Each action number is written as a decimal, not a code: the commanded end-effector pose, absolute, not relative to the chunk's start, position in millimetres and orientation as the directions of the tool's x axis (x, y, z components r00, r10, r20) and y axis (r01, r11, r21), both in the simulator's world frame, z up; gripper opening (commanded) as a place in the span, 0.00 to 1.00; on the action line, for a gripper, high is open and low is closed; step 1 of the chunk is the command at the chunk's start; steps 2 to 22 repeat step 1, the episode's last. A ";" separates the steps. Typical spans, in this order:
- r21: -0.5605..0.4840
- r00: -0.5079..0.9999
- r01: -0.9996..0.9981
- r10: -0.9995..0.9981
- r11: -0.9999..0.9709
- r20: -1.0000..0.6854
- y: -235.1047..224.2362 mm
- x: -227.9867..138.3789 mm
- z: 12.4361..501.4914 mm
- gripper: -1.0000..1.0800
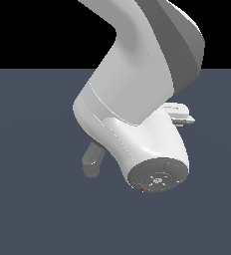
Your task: Turn on the faucet by rotating a designated handle.
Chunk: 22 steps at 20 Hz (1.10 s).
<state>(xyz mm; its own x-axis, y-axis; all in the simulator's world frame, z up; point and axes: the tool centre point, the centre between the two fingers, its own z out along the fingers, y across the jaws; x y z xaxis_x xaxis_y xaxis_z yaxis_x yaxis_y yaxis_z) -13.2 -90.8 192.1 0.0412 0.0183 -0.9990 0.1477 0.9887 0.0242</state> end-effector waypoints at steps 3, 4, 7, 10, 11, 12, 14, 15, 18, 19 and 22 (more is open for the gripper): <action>0.018 0.002 0.160 0.018 0.987 -1.000 -99.1 -12.2 168.3 0.00; 0.018 0.002 0.160 0.018 0.987 -1.000 -99.1 -12.2 168.3 0.00; 0.018 0.002 0.160 0.018 0.987 -1.000 -99.1 -12.2 168.3 0.00; 0.018 0.002 0.160 0.018 0.987 -1.000 -99.1 -12.2 168.3 0.00; 0.018 0.002 0.160 0.018 0.987 -1.000 -99.1 -12.2 168.3 0.00; 0.018 0.002 0.160 0.018 0.987 -1.000 -99.1 -12.2 168.3 0.00; 0.018 0.002 0.160 0.018 0.987 -1.000 -99.1 -12.2 168.3 0.00; 0.018 0.002 0.160 0.018 0.987 -1.000 -99.1 -12.2 168.3 0.00; 0.018 0.002 0.160 0.018 0.987 -1.000 -99.1 -12.2 168.3 0.00; 0.018 0.002 0.160 0.018 0.987 -1.000 -99.1 -12.2 168.3 0.00; 0.018 0.002 0.160 0.018 0.987 -1.000 -99.1 -12.2 168.3 0.00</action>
